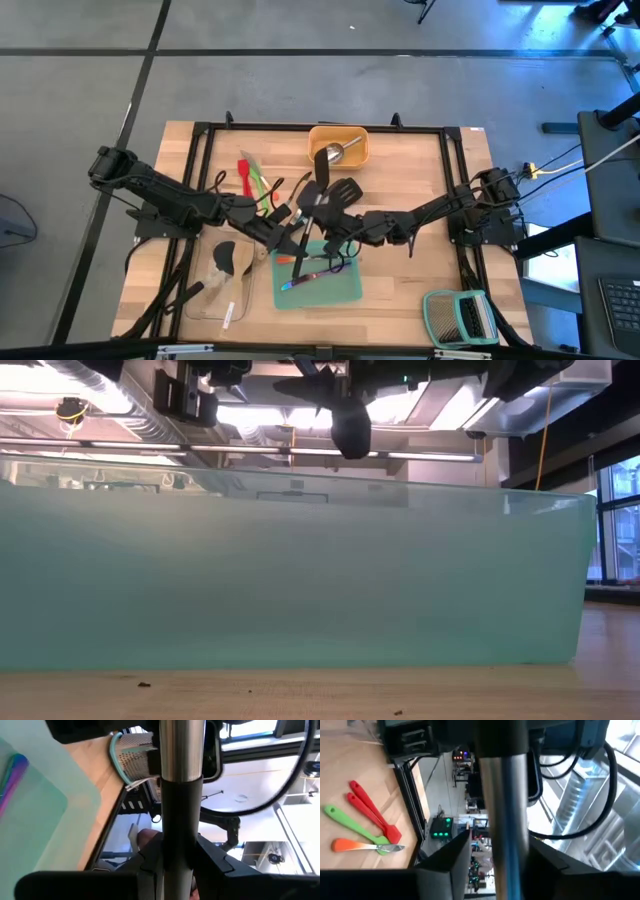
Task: Pick & Place Kitchen Items
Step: Put the black spatula into the transparent bin
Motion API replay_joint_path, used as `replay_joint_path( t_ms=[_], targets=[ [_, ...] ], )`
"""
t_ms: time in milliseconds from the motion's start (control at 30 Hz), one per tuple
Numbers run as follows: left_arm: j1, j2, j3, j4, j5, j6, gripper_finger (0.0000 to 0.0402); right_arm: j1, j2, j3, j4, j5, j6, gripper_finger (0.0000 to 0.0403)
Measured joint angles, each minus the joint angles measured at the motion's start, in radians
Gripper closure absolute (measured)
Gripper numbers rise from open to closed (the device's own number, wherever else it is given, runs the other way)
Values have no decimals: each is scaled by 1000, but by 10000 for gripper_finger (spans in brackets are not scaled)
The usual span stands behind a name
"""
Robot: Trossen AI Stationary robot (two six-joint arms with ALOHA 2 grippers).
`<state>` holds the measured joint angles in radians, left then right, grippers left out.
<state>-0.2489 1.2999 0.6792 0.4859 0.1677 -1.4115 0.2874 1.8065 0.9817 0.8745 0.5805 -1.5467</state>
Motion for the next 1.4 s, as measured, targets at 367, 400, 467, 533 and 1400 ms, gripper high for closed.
replay_joint_path(
  t_ms=[367,400,467,533,1400],
  targets=[
    [2,-8,0,-51,14,-21,333,2,0,0,-67,69,30,341],
    [2,-9,0,-52,26,-23,329,3,0,0,-73,69,41,341],
    [4,-22,-1,-55,54,-23,305,3,0,0,-80,64,71,342],
    [6,-48,-1,-60,111,-46,277,3,-1,0,-78,68,102,342],
    [48,-572,2,-623,-322,320,275,8,0,97,-410,70,459,351]
  ],
)
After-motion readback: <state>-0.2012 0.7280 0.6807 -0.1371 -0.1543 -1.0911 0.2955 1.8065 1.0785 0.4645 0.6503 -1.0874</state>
